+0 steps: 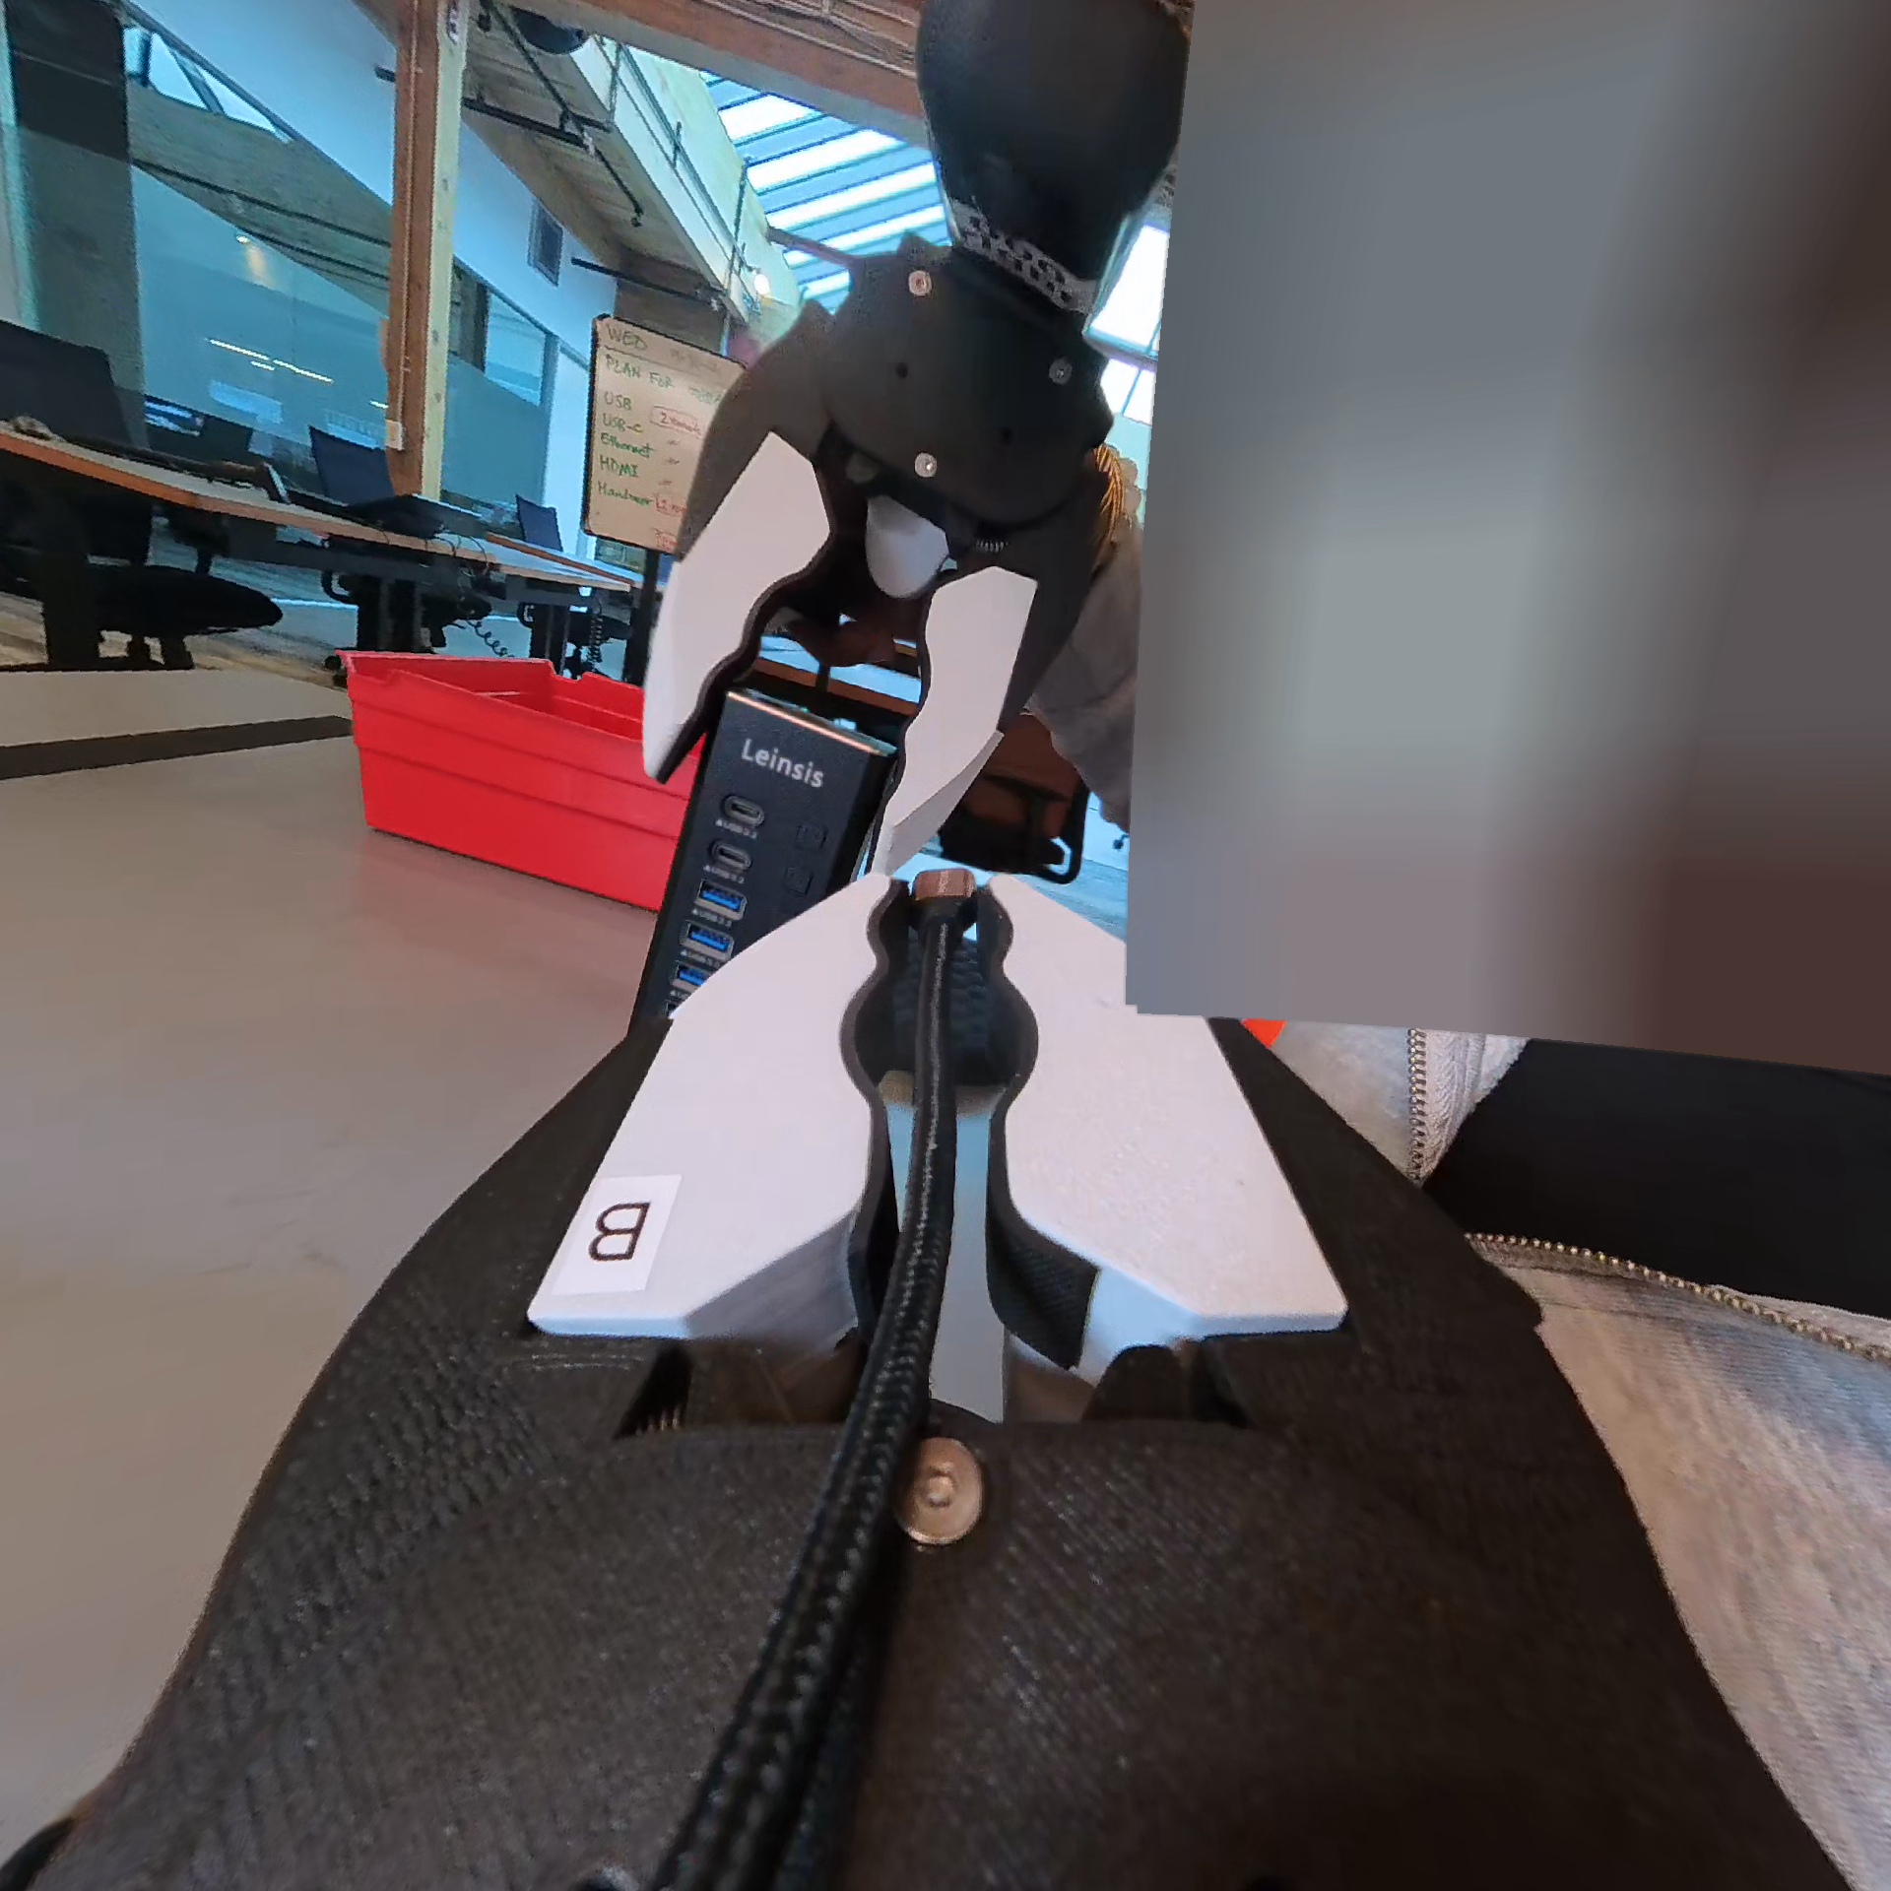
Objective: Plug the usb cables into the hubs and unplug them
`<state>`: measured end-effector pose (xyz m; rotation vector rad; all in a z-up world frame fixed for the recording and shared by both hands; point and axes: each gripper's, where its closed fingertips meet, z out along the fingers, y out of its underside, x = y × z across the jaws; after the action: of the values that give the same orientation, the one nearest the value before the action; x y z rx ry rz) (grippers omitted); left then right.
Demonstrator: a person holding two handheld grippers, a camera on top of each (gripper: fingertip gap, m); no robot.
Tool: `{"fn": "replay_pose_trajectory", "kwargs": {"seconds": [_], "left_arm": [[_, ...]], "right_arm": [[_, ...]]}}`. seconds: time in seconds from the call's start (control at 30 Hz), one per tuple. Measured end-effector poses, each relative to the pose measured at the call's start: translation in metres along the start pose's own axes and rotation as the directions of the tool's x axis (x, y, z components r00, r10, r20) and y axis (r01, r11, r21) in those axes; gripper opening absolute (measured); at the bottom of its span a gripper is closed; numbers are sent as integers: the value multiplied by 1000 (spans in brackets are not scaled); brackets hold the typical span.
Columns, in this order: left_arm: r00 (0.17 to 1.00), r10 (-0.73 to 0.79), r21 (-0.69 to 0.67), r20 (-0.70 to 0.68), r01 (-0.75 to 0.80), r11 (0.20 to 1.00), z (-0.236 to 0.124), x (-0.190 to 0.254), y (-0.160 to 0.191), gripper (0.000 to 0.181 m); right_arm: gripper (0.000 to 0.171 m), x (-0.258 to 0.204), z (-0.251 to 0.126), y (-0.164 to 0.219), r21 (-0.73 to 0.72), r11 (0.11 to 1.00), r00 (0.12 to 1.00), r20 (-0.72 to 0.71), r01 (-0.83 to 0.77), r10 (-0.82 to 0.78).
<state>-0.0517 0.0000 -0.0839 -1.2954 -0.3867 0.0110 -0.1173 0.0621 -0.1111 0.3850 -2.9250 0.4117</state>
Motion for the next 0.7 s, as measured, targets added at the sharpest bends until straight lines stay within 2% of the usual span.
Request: {"fn": "replay_pose_trajectory", "kwargs": {"seconds": [0.2,0.5,0.7], "left_arm": [[1000,10,-5,14,-10,1000,-3,-1,2,13],[1000,13,-26,11,-12,1000,1,0,6,13],[1000,10,-27,15,-10,1000,3,-1,6,13]], "right_arm": [[62,2,2,-8,44,999,1000,13,-29,29],[62,16,3,-12,210,975,993,-71,-77,93],[62,17,1,-18,294,952,993,-57,-86,107]]}}
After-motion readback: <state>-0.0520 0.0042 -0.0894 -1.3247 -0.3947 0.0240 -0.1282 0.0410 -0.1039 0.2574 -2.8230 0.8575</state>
